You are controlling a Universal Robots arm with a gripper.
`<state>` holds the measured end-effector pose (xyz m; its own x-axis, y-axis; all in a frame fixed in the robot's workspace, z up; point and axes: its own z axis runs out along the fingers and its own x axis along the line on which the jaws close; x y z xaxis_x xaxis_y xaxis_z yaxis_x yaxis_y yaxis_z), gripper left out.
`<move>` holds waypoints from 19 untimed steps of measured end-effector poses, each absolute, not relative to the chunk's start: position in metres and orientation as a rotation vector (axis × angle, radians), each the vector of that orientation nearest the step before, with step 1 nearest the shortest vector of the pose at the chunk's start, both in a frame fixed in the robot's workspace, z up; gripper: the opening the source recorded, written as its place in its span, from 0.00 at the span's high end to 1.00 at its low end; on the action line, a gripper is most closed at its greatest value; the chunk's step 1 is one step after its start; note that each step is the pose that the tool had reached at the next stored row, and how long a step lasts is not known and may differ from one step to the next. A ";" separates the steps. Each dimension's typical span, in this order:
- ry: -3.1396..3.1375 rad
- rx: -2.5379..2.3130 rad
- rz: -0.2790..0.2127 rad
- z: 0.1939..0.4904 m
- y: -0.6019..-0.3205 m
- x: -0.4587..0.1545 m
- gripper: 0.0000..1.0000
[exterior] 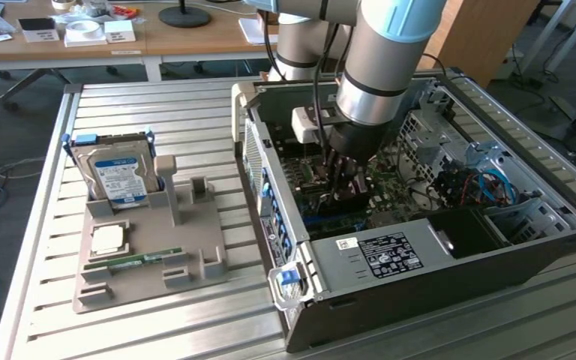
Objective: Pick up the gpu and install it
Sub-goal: 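Insert the gpu into the slot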
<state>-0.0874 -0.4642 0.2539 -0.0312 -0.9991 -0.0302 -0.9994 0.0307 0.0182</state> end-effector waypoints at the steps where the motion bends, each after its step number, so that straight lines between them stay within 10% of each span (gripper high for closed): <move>1: 2.249 -2.180 0.053 0.254 -0.464 -0.087 0.74; 19: 2.249 -2.180 0.053 0.251 -0.464 -0.087 0.74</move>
